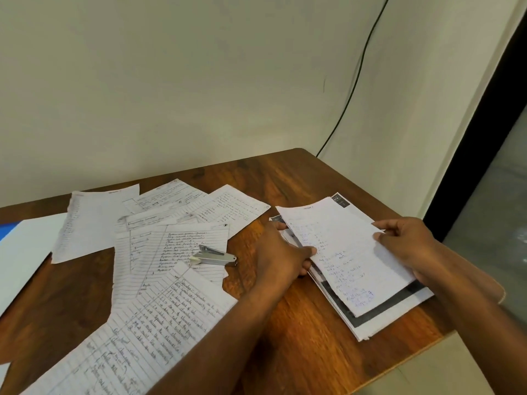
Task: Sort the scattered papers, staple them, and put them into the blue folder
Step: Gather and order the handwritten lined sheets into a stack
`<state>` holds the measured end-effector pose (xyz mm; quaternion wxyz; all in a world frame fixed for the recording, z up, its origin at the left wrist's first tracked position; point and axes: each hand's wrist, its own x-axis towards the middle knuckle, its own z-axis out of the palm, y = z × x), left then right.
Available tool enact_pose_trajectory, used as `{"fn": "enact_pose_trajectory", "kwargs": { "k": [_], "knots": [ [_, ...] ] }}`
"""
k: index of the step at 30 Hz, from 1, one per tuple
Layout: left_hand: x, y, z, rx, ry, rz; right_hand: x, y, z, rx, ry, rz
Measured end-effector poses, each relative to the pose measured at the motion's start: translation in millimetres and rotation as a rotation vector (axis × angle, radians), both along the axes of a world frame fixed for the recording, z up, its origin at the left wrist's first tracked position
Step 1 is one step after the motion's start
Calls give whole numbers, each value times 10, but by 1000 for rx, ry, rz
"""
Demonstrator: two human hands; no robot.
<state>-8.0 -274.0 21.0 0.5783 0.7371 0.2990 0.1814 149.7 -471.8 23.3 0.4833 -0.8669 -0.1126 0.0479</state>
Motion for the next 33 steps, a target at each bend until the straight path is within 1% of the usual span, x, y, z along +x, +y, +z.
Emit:
{"fn": "enact_pose_trajectory", "kwargs": {
  "k": [3,5,10,13,22,30,33],
  "knots": [
    [3,14,-67,47,-1,13,11,2,-24,-84,-52,10],
    [1,30,-125,112,-4,18,-9,7,-21,-141,-93,27],
    [-27,14,-124,294,-3,20,-34,17,-44,-222,-164,46],
    [-36,8,-119,350,3,22,-14,11,-62,-236,-163,56],
    [-45,8,-127,317,16,2,50,44,-115,-251,-143,61],
    [-61,16,-112,297,45,-20,7,103,-112,-414,-212,22],
    [-87,36,-96,281,48,-39,-15,112,-104,-432,-219,17]
  ]
}}
